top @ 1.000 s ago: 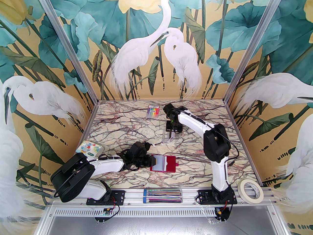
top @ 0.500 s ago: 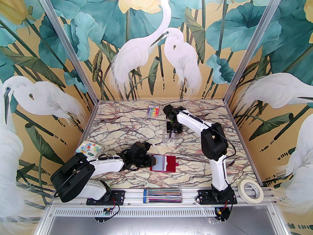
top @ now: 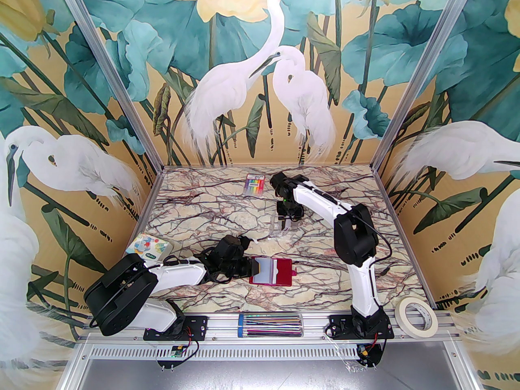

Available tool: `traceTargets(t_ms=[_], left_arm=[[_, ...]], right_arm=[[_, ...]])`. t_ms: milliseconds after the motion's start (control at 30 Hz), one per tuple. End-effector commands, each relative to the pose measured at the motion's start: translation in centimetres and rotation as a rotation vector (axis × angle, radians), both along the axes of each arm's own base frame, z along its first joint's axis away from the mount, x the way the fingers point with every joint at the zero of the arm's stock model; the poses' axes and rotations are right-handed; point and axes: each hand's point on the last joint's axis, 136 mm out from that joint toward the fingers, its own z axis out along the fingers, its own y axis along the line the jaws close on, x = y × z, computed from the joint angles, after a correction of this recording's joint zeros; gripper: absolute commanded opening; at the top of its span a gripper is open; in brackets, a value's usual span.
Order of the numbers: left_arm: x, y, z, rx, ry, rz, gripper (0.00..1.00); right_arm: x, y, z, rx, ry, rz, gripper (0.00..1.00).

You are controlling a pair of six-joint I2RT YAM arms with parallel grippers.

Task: Put the credit cards into the card holder

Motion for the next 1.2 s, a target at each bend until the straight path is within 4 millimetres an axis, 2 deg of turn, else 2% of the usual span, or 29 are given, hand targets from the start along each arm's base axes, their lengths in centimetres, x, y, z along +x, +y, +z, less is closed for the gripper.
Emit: traceTargets(t_ms=[0,200,333,433,767,1167], left_arm=[[-1.4,1.2,-2.0,0.072,0.046,-0.014,0.3],[-1.3,1.1,-1.9,0.071,0.045,-0.016,0.3],[-1.3,1.1,-1.9,0.071,0.046,-0.018,0.3],[-1.3,1.1,-1.8,0.07,0.045,-0.019,0.3],[-1.3,1.0,-1.7,0.072,0.045,-0.021,0.3],[-1.3,1.1,-1.9,0.072,0.047,-0.016,0.31]], right_arm=[[0.2,-0.9,0.8,-0.041,-0.01,0.009,0.4],[0.1,-0.4,1.3,0.0,-0.015,0.014,0.4],[0.0,0.9,0.9,0.07,-0.002,0.026,0.54],[0.0,0.8,0.4,0.072,0.004,0.015,0.57],[-0.3,0.5,-1.6,0.087,0.047,-0.002,0.49],[-0.2,-0.4,-1.3,0.037,0.038,-0.009,0.38]])
